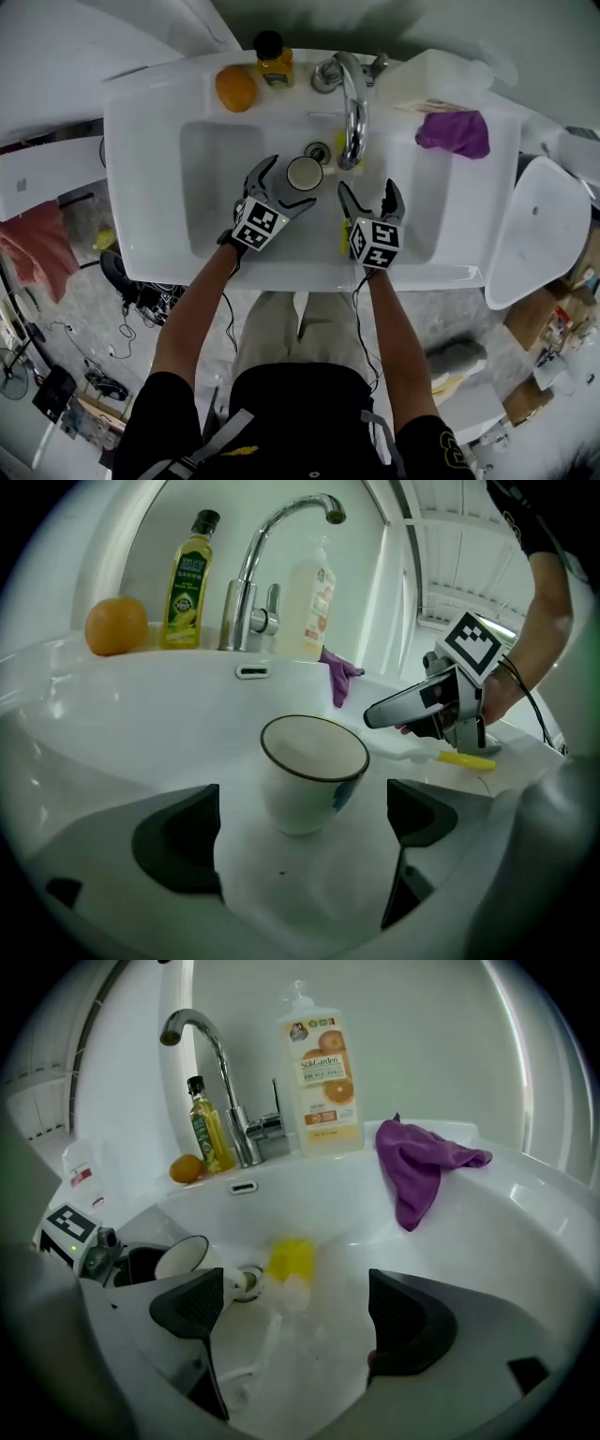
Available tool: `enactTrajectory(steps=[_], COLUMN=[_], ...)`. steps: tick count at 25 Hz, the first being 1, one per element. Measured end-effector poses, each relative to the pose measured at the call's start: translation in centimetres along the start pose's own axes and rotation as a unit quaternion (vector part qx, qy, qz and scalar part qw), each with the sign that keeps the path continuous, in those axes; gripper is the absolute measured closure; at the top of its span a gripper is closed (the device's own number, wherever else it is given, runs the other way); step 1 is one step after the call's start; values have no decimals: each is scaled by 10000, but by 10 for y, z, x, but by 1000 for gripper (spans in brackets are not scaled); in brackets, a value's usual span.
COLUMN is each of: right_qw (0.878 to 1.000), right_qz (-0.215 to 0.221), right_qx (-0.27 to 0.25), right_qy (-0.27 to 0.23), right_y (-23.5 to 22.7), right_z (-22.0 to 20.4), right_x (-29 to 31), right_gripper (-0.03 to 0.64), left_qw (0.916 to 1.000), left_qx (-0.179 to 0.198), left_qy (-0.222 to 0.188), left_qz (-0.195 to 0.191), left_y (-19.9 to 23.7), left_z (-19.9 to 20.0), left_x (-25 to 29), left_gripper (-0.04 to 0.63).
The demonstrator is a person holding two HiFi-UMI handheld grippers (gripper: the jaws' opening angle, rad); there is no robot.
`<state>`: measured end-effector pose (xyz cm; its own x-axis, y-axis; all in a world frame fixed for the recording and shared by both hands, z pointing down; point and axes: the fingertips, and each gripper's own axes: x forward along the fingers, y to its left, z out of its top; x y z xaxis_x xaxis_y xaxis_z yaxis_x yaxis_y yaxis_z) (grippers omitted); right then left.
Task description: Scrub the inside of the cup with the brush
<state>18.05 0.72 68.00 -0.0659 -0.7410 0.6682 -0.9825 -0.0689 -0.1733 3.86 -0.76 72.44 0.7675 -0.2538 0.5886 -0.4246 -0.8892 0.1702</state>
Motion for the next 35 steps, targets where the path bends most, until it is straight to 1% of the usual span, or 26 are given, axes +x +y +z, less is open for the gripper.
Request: enactTrajectory(steps=[4,6,8,13,15,17,18,19,20,21,24,26,28,29,30,32,35], right_qw=[9994,9986,9978,9969,9962,9955,9955,9958,9961,9965,9969,9973,9973,9969,9962,9936,9862], right_qz=[-16,-18,-21,26,52,16,-15,-38,-48,-47,-36,-21,1,29,83,334,912], right_qx=[-322,-498,-617,-747,-845,-930,-931,-904,-858,-806,-686,-535,-375,-350,-356,-355,-291], right_qy=[131,168,222,235,224,195,177,170,185,223,378,503,634,705,795,1022,1350], right_y=[-4,-4,-3,1,6,8,8,7,5,4,1,0,-3,-3,-3,2,18], right_z=[-10,-14,-18,-21,-21,-18,-17,-15,-16,-17,-23,-24,-23,-21,-19,-12,8], right_x=[19,27,35,50,52,53,53,53,54,54,57,58,56,54,50,39,9], right_gripper=[110,115,130,222,282,366,385,396,397,396,391,417,463,486,529,543,551], left_qw=[9998,9994,9989,9970,9963,9963,9965,9965,9965,9965,9970,9972,9972,9971,9970,9967,9970], left_qx=[-24,-74,-125,-199,-194,-75,51,180,260,269,124,87,97,107,126,168,175], left_qy=[-186,-331,-387,-402,-444,-539,-570,-584,-588,-587,-509,-409,-332,-299,-263,-182,-123], left_qz=[-27,77,234,629,703,659,610,567,542,532,564,614,667,695,723,773,746], left_y=[0,4,8,16,17,13,9,6,3,2,4,7,11,13,17,23,26], left_z=[-2,0,1,4,5,12,17,21,24,25,24,22,21,21,22,24,35], left_x=[19,25,31,36,38,39,40,42,45,46,43,38,30,25,20,6,-21], left_gripper=[23,23,23,23,23,34,59,133,170,170,172,172,172,173,173,173,173])
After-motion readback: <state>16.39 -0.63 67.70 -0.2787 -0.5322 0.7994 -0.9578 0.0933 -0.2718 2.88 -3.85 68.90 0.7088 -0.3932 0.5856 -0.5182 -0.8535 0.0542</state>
